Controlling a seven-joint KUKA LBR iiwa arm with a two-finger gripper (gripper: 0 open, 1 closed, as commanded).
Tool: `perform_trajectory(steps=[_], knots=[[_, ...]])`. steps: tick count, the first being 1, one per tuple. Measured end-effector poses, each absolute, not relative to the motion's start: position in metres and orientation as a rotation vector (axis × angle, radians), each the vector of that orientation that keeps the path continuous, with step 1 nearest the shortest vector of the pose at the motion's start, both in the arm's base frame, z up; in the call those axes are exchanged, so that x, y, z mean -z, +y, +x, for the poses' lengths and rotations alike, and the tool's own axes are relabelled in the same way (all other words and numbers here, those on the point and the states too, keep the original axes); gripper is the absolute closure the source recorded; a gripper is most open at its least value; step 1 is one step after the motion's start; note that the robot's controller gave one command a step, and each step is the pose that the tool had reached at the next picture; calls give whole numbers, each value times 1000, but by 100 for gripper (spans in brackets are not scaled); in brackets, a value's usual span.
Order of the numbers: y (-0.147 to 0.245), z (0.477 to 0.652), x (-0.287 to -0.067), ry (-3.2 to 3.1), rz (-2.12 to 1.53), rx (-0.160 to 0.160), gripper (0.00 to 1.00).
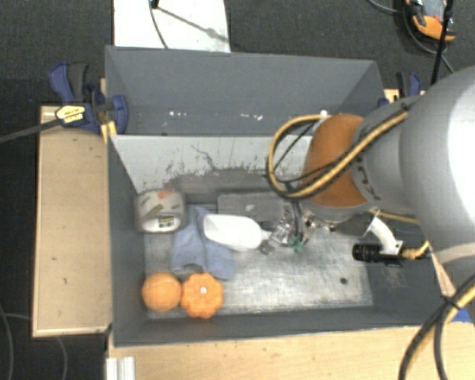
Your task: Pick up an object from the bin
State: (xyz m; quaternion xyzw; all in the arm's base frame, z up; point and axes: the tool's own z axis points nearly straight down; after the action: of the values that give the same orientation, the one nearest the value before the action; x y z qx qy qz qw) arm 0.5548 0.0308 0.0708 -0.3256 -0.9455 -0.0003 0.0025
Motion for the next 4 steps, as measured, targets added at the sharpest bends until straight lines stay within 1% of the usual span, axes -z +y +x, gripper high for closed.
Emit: perform_trajectory(steps=[1, 2, 3, 4], knots=[[19, 543, -154, -2870, -1276, -1, 100], [19, 543, -154, -2871, -1274, -2, 100], [16, 543, -192, -2867, -1272, -5, 100], [14, 545, -249, -2872, -1276, 0, 100]])
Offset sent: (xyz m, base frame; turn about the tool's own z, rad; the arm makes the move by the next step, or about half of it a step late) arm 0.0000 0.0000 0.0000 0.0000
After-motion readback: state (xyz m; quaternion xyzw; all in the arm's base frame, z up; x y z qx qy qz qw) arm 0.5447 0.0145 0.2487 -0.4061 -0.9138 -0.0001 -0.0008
